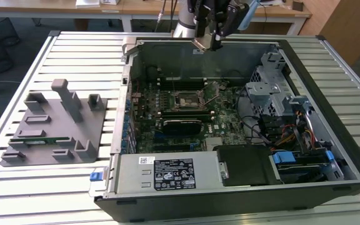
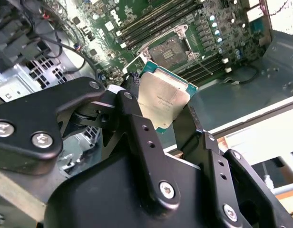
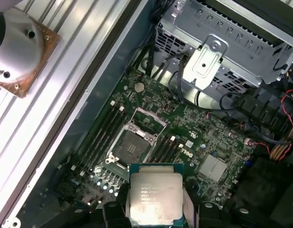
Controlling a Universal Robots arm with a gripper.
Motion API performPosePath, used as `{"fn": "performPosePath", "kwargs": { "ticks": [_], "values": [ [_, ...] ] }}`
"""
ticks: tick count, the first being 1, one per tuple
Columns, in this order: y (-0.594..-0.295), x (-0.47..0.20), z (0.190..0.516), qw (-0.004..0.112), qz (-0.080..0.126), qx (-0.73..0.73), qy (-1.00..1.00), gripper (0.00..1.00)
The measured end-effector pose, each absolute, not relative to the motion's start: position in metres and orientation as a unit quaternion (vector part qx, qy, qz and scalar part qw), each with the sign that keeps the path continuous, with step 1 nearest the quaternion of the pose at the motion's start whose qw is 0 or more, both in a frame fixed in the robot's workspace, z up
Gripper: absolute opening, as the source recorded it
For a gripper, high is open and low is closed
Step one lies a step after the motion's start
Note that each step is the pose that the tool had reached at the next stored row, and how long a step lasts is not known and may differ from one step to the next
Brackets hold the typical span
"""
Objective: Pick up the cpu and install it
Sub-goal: 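Place the cpu into insertion slot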
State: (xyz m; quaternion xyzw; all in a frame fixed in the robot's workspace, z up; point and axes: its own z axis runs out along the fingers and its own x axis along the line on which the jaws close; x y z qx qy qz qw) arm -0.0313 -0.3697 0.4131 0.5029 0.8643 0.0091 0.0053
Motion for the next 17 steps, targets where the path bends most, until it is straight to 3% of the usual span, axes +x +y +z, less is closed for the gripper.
{"fn": "performPosePath", "kwargs": {
  "ticks": [17],
  "values": [
    [-0.3697,-0.0313,0.4088,0.007,0.008,0.615,0.788,0.53]
  ]
}}
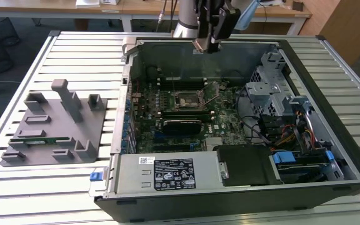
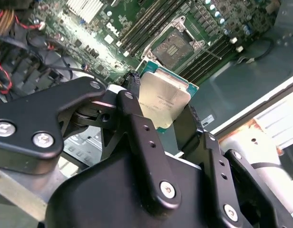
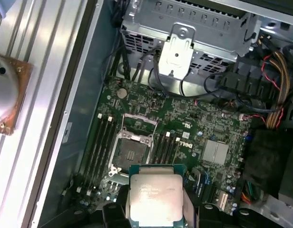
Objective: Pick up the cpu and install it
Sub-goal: 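Place the cpu into insertion slot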
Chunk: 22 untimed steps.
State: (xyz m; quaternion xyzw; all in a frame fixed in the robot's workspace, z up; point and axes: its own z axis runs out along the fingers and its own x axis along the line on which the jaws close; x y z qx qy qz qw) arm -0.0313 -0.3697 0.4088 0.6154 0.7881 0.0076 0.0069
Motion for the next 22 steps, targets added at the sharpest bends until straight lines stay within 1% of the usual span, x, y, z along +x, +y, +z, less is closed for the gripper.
{"fn": "performPosePath", "kwargs": {
  "ticks": [22],
  "values": [
    [-0.3661,-0.0313,0.4024,0.009,0.006,0.706,0.708,0.53]
  ]
}}
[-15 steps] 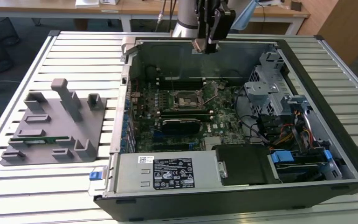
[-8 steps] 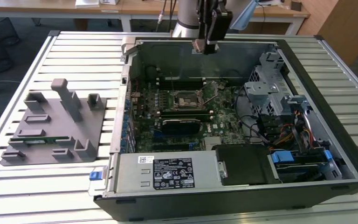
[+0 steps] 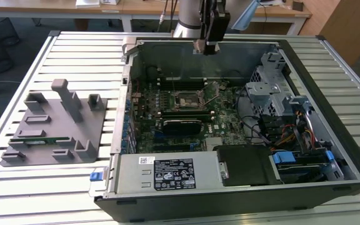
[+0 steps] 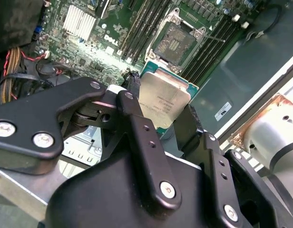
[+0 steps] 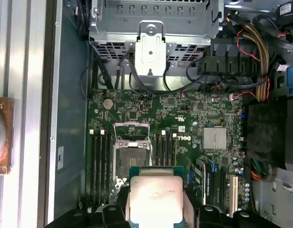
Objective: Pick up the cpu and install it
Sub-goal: 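Place the cpu into insertion slot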
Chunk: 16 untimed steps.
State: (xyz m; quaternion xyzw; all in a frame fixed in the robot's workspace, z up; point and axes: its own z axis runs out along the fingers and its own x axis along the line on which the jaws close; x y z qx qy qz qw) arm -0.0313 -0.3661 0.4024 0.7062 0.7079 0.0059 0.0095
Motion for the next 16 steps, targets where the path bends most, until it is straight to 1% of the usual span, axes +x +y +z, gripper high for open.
{"fn": "performPosePath", "kwargs": {
  "ticks": [16],
  "values": [
    [-0.365,-0.033,0.383,0.011,0.008,0.706,0.708,0.53]
  ]
}}
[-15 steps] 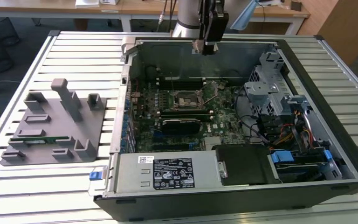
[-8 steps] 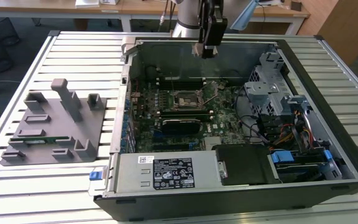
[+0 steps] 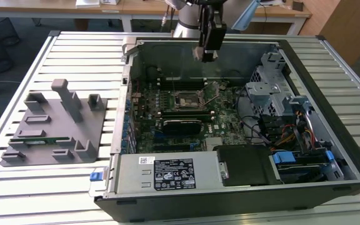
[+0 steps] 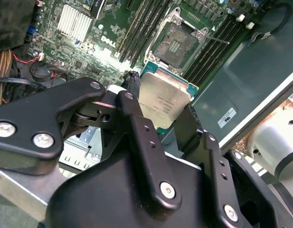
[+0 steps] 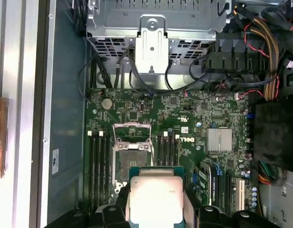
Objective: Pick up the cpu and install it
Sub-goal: 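Place the cpu into insertion slot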
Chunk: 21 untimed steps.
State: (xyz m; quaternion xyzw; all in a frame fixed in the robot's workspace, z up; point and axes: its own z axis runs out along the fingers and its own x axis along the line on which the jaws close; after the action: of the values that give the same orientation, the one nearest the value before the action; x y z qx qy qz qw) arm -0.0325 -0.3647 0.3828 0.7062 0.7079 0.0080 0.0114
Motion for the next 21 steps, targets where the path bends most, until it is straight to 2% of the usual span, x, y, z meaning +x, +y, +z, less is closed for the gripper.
{"fn": "performPosePath", "kwargs": {
  "ticks": [21],
  "values": [
    [-0.364,-0.035,0.362,0.012,0.009,0.702,0.712,0.53]
  ]
}}
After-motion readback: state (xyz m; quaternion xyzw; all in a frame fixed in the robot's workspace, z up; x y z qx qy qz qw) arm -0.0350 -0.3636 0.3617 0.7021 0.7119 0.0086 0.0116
